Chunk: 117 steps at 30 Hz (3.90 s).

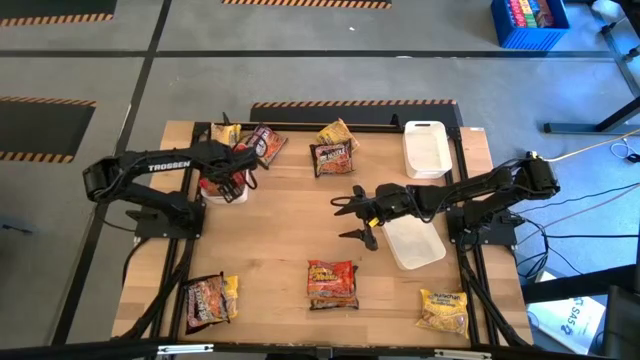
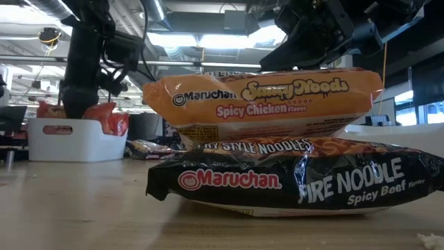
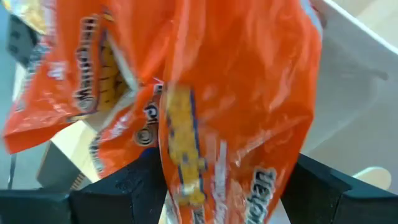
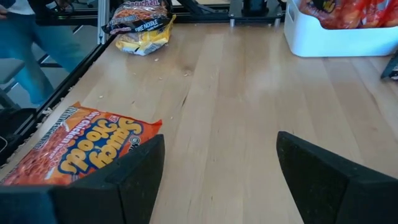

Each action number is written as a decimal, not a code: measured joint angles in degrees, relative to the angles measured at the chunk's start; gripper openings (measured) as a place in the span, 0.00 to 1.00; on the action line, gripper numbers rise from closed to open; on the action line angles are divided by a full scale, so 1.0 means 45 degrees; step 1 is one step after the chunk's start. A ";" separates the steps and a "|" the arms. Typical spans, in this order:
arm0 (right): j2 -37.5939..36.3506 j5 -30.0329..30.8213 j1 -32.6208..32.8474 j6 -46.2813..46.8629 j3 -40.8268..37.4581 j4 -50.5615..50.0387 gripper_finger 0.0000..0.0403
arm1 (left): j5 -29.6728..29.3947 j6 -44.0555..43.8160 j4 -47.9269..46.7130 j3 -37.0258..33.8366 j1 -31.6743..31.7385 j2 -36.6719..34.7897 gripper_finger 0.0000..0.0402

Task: Sort Maruchan noodles
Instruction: Put the right orange noodle into the left white bin, then put the orange noodle into the left white bin

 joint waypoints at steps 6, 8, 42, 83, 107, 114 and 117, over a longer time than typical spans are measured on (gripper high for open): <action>0.0000 0.0010 0.0000 0.0035 0.0000 -0.0001 0.71 | -0.0011 0.0265 -0.0074 0.0082 0.0000 0.0001 0.64; 0.0000 0.0015 0.0000 0.0040 0.0000 -0.0001 0.71 | -0.0020 0.0466 -0.0168 0.0251 0.0000 0.0001 0.64; 0.0000 0.0005 -0.0005 0.0040 0.0000 -0.0055 0.71 | 0.0025 0.0822 -0.0119 0.1769 -0.0107 -0.1414 0.64; 0.0000 -0.0511 0.3089 0.5031 0.0034 -0.2784 0.71 | 0.2570 -0.3016 1.2025 -0.0038 -0.8370 -0.0162 0.64; 0.2307 0.2544 0.5570 1.1755 0.0044 -0.0386 0.71 | 0.1437 -0.5234 1.6632 -0.0077 -1.1953 0.5708 0.64; 0.3079 0.2161 0.5566 1.2022 0.0044 0.0873 0.71 | 0.1344 -0.5168 1.7814 -0.0072 -1.1870 0.6443 0.64; 0.3249 0.2268 0.5566 1.2012 0.0048 0.1430 0.71 | 0.1349 -0.4863 1.8459 -0.0012 -1.1800 0.6677 0.64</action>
